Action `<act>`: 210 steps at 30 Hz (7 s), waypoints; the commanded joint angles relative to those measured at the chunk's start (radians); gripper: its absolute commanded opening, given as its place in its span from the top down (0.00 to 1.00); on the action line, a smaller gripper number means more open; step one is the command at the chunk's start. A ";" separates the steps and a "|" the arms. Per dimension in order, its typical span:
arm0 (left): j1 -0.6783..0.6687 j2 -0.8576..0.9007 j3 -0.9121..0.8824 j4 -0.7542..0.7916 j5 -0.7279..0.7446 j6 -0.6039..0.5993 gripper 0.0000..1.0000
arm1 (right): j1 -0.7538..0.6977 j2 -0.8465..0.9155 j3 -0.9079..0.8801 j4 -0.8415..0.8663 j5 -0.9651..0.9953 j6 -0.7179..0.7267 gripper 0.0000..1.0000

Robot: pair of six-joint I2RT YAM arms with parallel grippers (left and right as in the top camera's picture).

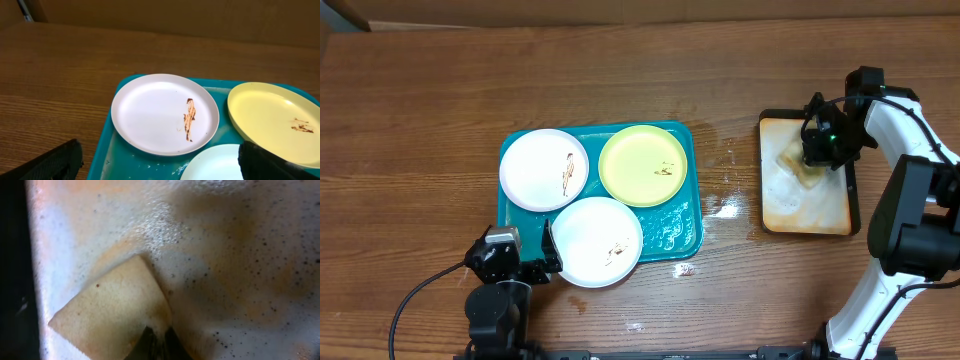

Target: Clean dirty plates on tray and stack at the side

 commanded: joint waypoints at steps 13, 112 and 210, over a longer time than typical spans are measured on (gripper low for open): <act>0.006 -0.011 -0.005 0.005 0.005 -0.006 0.00 | -0.006 -0.005 -0.013 0.064 0.021 0.430 0.96; 0.006 -0.011 -0.005 0.005 0.005 -0.006 0.00 | -0.010 -0.063 0.042 -0.083 -0.164 -0.063 0.05; 0.006 -0.011 -0.005 0.005 0.005 -0.006 0.00 | 0.104 -0.062 -0.082 0.262 0.006 0.063 0.24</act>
